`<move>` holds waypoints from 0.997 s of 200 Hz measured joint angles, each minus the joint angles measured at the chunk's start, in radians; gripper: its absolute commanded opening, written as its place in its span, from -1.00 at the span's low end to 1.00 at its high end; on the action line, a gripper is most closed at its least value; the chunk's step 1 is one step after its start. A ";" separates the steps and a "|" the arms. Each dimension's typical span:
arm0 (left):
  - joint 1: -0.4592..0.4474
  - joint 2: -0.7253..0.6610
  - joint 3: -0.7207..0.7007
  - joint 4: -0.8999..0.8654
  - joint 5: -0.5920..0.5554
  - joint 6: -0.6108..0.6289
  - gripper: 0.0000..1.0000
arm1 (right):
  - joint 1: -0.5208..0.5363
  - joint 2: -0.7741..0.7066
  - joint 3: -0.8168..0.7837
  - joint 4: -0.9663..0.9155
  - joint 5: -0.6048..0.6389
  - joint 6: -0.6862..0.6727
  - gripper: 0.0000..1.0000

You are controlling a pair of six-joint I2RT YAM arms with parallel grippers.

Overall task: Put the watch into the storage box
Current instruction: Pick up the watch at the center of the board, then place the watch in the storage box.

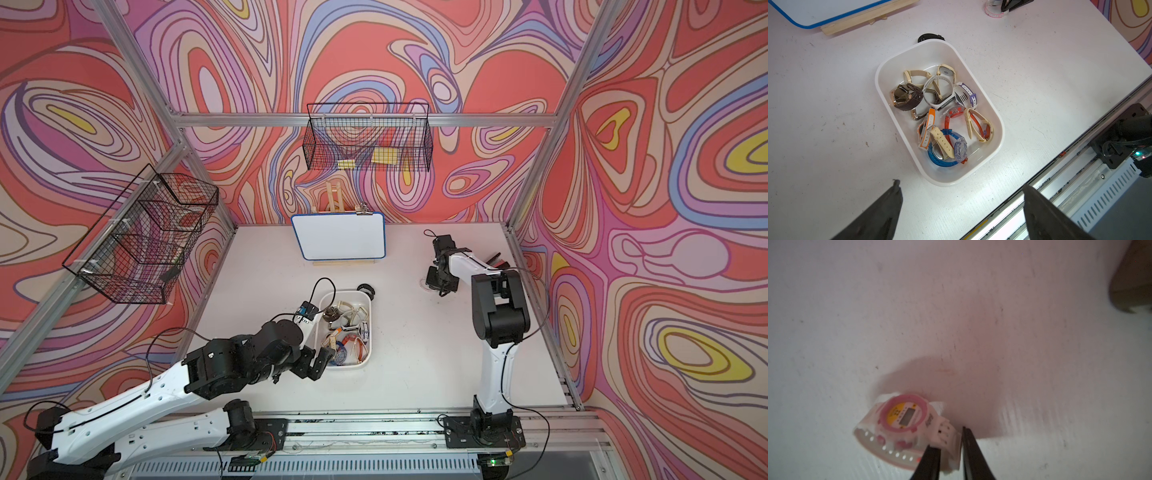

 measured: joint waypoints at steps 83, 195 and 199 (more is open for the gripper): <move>0.000 -0.017 -0.005 -0.002 -0.022 0.000 0.94 | 0.050 -0.217 -0.161 -0.013 0.000 -0.013 -0.90; 0.000 -0.082 -0.006 -0.041 -0.107 -0.001 0.97 | 0.659 -0.181 0.003 -0.037 -0.114 0.106 -0.90; 0.000 -0.083 -0.006 -0.042 -0.109 -0.001 0.96 | 0.661 -0.168 0.007 -0.037 -0.114 0.108 -0.90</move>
